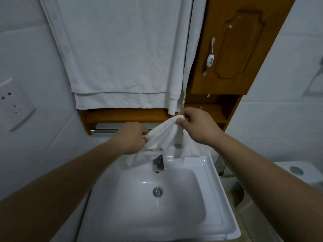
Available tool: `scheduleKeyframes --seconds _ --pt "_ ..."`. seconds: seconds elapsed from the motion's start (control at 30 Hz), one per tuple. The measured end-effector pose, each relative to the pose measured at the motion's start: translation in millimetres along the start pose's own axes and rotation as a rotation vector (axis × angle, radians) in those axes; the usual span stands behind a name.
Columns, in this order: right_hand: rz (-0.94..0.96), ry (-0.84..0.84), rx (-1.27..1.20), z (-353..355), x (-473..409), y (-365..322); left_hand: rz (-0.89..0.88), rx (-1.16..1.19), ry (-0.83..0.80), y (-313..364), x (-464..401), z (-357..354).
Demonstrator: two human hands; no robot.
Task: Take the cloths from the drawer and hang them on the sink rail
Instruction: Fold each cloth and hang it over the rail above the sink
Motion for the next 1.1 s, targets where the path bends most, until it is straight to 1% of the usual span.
scheduleKeyframes --seconds 0.03,0.13,0.2,0.23,0.33,0.43,0.6,0.7,0.83,0.93,1.0,1.1 --pt "-0.006 -0.036 0.029 -7.1 0.3 2.0 0.012 0.005 -0.002 -3.7 4.3 -7.0" --pt "-0.02 -0.125 0.089 -31.4 4.0 8.1 0.046 0.04 0.159 -15.6 7.7 11.0" --pt "-0.022 -0.142 0.073 -41.5 4.7 7.1 0.084 0.054 0.243 -29.1 8.2 27.5" --pt "-0.024 -0.134 0.054 -44.3 3.9 4.9 0.112 0.04 0.243 -36.3 8.8 30.0" --pt "-0.026 -0.12 0.033 -56.6 0.4 -3.1 0.151 -0.052 0.125 -50.0 11.6 10.8" --pt "-0.05 -0.143 0.03 -75.9 0.4 -3.1 0.207 -0.019 0.087 -66.7 17.3 -9.5" --pt "-0.096 -0.185 -0.077 -105.5 -0.1 -1.4 0.269 -0.002 0.118 -98.3 16.7 -3.2" --pt "-0.119 -0.169 -0.065 -128.1 -4.0 -3.0 0.281 0.023 0.137 -113.6 15.0 -3.0" --pt "-0.244 -0.159 -0.206 -156.8 -14.6 4.6 0.315 0.029 0.177 -137.4 5.1 -0.2" --pt "-0.254 -0.135 -0.23 -177.5 -33.1 1.5 0.316 -0.012 0.227 -153.6 -9.9 5.4" --pt "-0.287 -0.109 -0.301 -193.9 -47.8 1.8 0.309 -0.034 0.273 -165.4 -19.8 5.7" --pt "-0.327 -0.087 -0.375 -220.7 -68.4 3.2 0.321 -0.056 0.296 -190.9 -31.8 -1.7"
Point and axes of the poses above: each hand's wrist, its own x-axis away from the middle knuckle, its own z-axis out of the back of the hand, y = z × x, the point moved 9 cm from there along -x, towards the middle knuckle, and after that the axes turned 9 degrees about x, right-handed, at the moved point
